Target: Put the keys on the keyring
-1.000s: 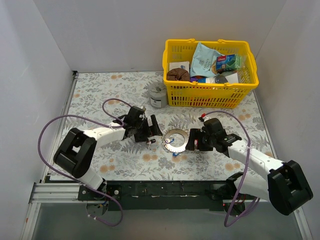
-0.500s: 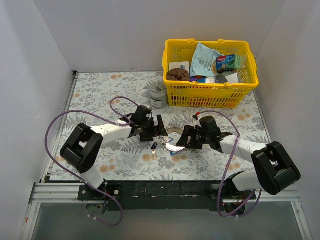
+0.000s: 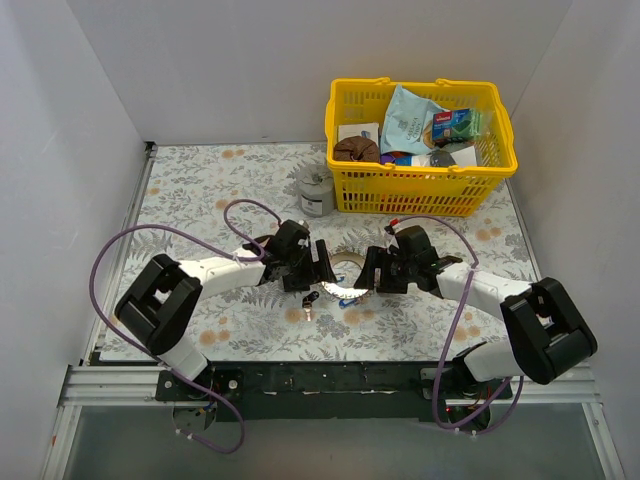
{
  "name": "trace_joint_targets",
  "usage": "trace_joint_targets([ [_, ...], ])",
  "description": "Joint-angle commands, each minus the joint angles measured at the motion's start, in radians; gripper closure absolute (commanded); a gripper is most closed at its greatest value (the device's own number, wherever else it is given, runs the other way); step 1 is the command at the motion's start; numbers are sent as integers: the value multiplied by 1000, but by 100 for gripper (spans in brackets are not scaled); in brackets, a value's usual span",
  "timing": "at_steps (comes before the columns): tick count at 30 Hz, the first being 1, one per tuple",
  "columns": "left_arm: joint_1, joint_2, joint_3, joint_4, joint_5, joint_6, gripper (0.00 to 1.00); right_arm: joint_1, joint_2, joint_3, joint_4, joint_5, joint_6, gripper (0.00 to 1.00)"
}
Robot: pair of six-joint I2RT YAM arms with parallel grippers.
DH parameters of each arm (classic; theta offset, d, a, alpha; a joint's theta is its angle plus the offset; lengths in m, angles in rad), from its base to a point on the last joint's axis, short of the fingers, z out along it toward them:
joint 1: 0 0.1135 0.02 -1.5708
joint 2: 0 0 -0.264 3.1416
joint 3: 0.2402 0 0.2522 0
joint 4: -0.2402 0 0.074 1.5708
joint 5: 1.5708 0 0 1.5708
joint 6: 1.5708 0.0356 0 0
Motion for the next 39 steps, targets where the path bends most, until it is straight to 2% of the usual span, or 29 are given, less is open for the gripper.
trace_joint_targets([
  [1,-1,-85,36,-46,-105,23,18,-9,-57,24,-105,111,-30,18],
  [6,-1,-48,121,-81,-150,57,17,-18,-65,41,-107,108,-28,18],
  [10,-1,13,179,-91,-142,74,22,-22,-61,38,-104,99,-16,17],
  [20,-1,171,317,-144,-201,102,27,-23,-49,55,-85,55,-14,20],
  [39,-1,188,314,-152,-223,134,35,-23,-8,133,-142,73,-73,21],
])
